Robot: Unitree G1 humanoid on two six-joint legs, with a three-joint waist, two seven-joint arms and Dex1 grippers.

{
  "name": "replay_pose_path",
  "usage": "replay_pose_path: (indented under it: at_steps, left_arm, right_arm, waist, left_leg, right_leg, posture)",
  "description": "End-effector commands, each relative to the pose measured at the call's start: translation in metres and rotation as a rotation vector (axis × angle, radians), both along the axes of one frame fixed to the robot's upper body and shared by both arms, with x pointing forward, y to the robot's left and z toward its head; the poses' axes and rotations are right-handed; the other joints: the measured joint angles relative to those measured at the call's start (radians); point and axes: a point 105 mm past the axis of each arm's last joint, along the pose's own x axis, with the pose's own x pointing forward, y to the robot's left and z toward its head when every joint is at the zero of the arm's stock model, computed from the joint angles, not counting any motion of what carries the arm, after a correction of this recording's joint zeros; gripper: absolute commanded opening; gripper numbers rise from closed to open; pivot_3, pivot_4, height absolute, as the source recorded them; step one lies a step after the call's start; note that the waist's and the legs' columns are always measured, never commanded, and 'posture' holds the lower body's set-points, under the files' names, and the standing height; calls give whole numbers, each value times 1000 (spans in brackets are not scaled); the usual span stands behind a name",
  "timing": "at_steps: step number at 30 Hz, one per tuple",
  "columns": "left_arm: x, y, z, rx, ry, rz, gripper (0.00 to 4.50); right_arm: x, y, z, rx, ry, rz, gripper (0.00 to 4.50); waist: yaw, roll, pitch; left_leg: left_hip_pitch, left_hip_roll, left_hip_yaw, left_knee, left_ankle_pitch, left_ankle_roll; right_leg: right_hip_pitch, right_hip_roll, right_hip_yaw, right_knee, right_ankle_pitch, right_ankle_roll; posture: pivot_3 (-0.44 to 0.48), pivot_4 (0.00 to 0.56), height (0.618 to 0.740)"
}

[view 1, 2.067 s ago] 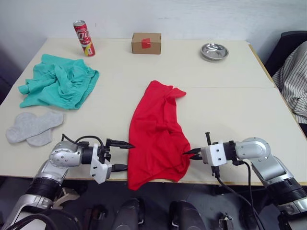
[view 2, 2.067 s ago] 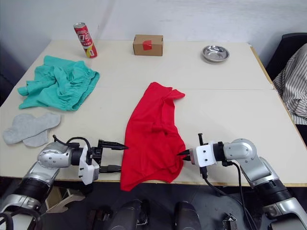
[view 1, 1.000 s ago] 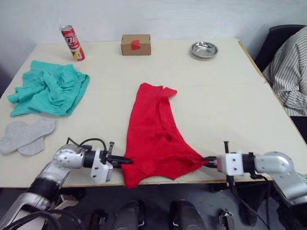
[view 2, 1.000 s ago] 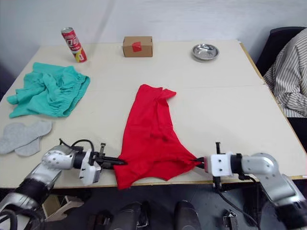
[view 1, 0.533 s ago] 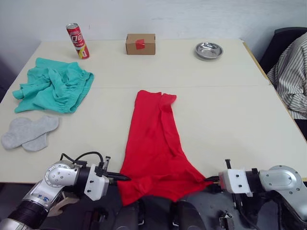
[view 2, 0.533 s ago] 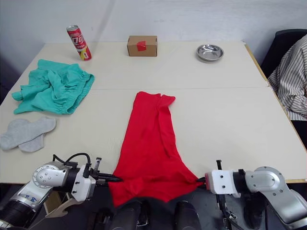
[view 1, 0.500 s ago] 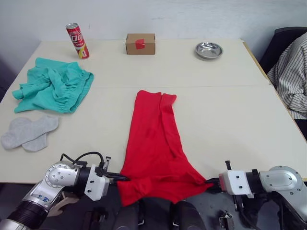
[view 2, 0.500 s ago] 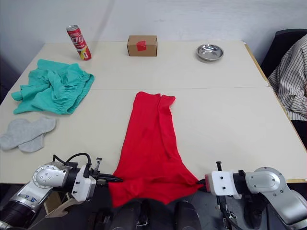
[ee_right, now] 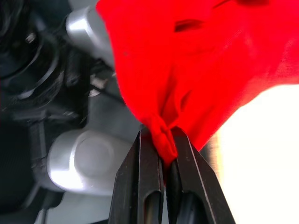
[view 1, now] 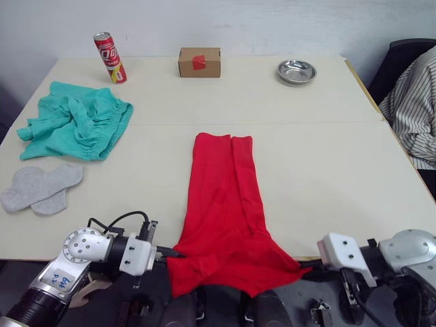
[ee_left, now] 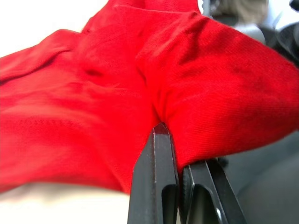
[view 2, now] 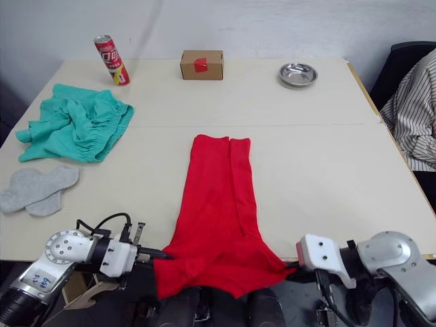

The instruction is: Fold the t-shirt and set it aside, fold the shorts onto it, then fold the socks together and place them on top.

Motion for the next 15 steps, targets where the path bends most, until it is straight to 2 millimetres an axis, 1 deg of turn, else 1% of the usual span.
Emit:
replay_pose_path:
  at_steps: [1,4,6,7,8,9,10,12,13,14,15]
  left_arm:
    - [26,7,40,-107,111,115,15]
    - [54,9,64,-149,178,167,15]
    - [78,9,80,-199,225,222,15]
    - [88,8,86,-223,241,243,15]
    - [103,7,94,-261,262,277,15]
    - [120,5,102,-309,275,316,15]
    - [132,3,107,-338,288,338,15]
    - [153,0,109,-366,326,378,15]
    - [161,-2,105,-366,348,395,15]
    - [167,-4,102,-363,363,405,15]
    - [176,-4,94,-341,356,448,15]
  right_arm:
    - [25,0,36,102,-46,-72,0]
    - [54,1,62,176,-104,-115,0]
    - [77,3,75,212,-159,-141,0]
    - [87,4,79,223,-180,-149,0]
    - [102,5,83,243,-210,-175,0]
    - [122,6,88,265,-257,-211,0]
    - [136,7,91,278,-285,-233,0]
    - [162,8,95,290,-341,-273,0]
    - [177,9,95,301,-356,-312,0]
    - [188,11,95,307,-364,-337,0]
    - [205,12,94,300,-398,-380,0]
  waist:
    - [0,-1,1]
    - [0,-2,2]
    - [1,-3,3]
    - [1,-3,3]
    - [1,-4,3]
    - [1,-5,4]
    - [1,-7,5]
    - [0,-10,7]
    - [-1,-10,7]
    - [-5,-10,8]
    - [-11,-11,8]
  left_leg:
    - [0,0,0,0,0,0]
    - [0,0,-1,1,1,0]
    - [-2,0,-1,1,2,-1]
    - [-2,-1,-1,1,5,-6]
    - [-3,-1,-1,1,5,-6]
    - [-3,-1,0,1,8,-2]
    - [-3,-1,1,3,8,-2]
    - [-8,-2,2,5,10,1]
    - [-7,-2,3,7,11,1]
    - [-8,-2,5,8,11,1]
    - [-8,-2,7,8,11,2]
  right_leg:
    - [0,0,0,0,0,0]
    - [0,0,-1,1,0,-1]
    - [-1,0,-2,1,1,-1]
    - [0,1,-3,0,1,-1]
    - [-1,1,-3,0,1,-1]
    - [-1,2,-3,0,1,0]
    - [-1,2,-3,1,1,0]
    - [-5,3,-5,3,2,2]
    - [-4,4,-6,4,2,2]
    - [-5,4,-9,4,2,3]
    - [-6,5,-8,7,3,5]
  posture:
    - [0,150,740]
    - [0,150,740]
    - [0,150,740]
    - [0,150,740]
    - [0,150,740]
    - [0,150,740]
    - [0,150,740]
    - [0,150,740]
    - [0,150,740]
    - [0,150,740]
    - [0,150,740]
